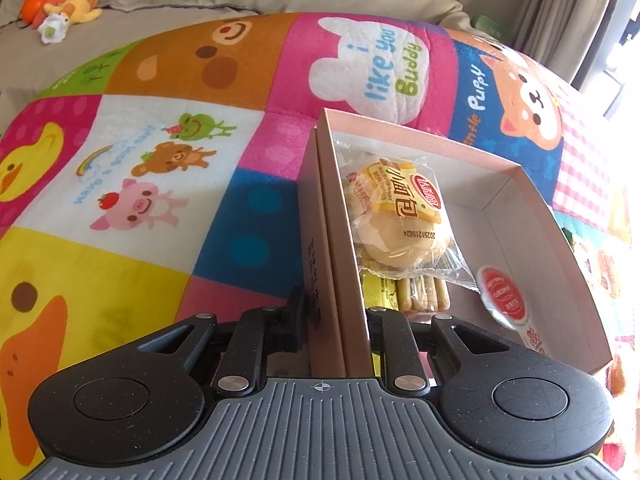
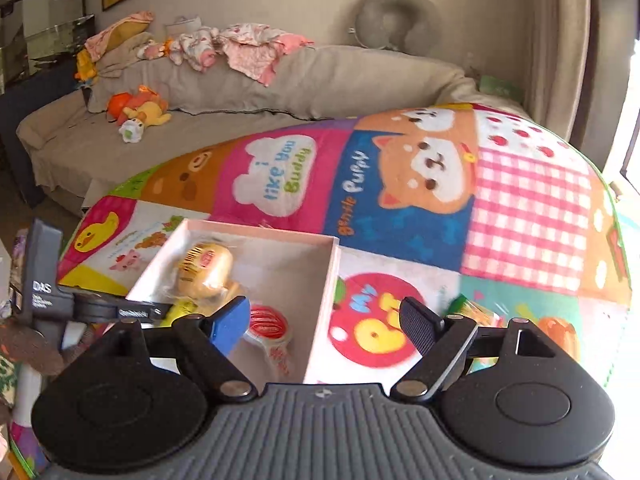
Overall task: Organize objects
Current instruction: 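Carry the red disc into the box and open the right tool, then move the right tool toward the green peanut bag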
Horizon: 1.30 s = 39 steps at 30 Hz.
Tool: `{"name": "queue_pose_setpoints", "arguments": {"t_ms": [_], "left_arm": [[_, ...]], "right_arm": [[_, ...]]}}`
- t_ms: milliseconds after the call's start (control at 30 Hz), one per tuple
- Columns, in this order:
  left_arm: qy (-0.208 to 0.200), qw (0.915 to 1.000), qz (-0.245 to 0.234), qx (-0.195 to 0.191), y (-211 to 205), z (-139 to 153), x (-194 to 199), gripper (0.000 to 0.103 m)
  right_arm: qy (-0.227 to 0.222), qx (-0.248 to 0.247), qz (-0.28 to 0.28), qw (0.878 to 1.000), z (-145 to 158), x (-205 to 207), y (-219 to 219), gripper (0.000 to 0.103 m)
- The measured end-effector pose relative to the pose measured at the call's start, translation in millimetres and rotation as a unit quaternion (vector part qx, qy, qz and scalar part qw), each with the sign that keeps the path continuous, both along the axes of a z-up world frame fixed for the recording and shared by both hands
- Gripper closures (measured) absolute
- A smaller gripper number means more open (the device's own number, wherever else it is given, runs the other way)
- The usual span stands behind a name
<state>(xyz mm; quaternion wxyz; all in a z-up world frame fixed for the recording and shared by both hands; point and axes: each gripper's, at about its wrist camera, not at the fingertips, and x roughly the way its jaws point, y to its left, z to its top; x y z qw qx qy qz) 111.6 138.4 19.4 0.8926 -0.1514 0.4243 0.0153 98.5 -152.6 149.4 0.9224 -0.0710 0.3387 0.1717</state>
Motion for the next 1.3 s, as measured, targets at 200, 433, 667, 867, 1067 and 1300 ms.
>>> {"name": "queue_pose_setpoints", "arguments": {"t_ms": [200, 433, 667, 867, 1067, 1300], "left_arm": [[-0.004, 1.0000, 0.004, 0.005, -2, 0, -1, 0.082], [-0.001, 0.9998, 0.005, 0.021, -8, 1, -1, 0.083], [0.002, 0.9997, 0.003, 0.025, -9, 1, -2, 0.083], [0.004, 0.9998, 0.002, 0.020, -8, 2, -3, 0.083], [0.003, 0.9998, 0.002, 0.021, -9, 2, -4, 0.083], [-0.003, 0.9998, 0.006, 0.017, -9, 0, -5, 0.083]], "right_arm": [[0.011, -0.009, -0.095, 0.995, -27, -30, -81, 0.014], [0.039, 0.007, -0.135, 0.990, -60, -47, -120, 0.014], [0.065, 0.046, -0.137, 0.987, -69, 28, -103, 0.010], [0.090, 0.023, -0.174, 0.980, -94, 119, -82, 0.010], [0.141, 0.016, -0.224, 0.964, -127, 169, -84, 0.015], [0.124, 0.008, -0.192, 0.973, -107, 136, -88, 0.066]]}}
